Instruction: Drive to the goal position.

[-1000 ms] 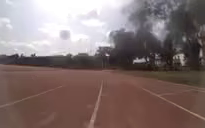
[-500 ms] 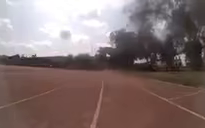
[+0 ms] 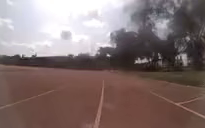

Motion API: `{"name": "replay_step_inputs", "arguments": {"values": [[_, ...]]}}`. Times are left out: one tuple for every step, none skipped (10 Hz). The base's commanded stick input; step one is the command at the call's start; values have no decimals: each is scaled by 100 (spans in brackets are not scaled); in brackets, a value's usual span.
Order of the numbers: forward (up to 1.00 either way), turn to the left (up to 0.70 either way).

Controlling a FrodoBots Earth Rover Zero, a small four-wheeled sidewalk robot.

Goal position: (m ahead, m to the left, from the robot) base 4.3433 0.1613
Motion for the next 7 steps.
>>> {"name": "replay_step_inputs", "arguments": {"values": [[70, 0], [70, 0], [70, 0], [70, 0], [70, 0], [70, 0], [70, 0]]}}
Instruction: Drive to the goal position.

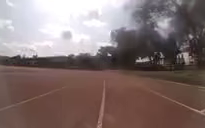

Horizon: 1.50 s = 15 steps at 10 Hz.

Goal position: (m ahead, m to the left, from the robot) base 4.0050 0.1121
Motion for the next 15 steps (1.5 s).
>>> {"name": "replay_step_inputs", "arguments": {"values": [[70, 0], [70, 0], [70, 0], [70, 0], [70, 0], [70, 0], [70, 0], [70, 0], [70, 0], [70, 0], [70, 0], [70, 0], [70, 0], [70, 0], [70, 0]]}}
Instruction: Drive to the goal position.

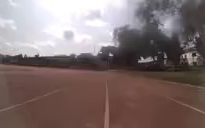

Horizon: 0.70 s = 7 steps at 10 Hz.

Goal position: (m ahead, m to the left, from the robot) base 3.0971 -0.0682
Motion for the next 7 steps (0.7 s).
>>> {"name": "replay_step_inputs", "arguments": {"values": [[70, 0], [70, 0], [70, 0], [70, 0], [70, 0], [70, 0], [70, 0]]}}
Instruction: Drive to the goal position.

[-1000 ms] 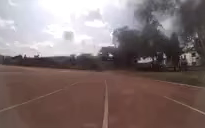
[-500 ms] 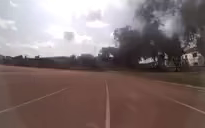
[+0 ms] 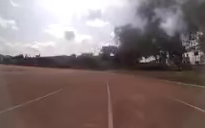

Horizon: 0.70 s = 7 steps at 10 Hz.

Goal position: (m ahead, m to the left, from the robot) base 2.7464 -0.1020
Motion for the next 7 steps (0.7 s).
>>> {"name": "replay_step_inputs", "arguments": {"values": [[70, 0], [70, 0], [70, 0], [70, 0], [70, 0], [70, 0], [70, 0]]}}
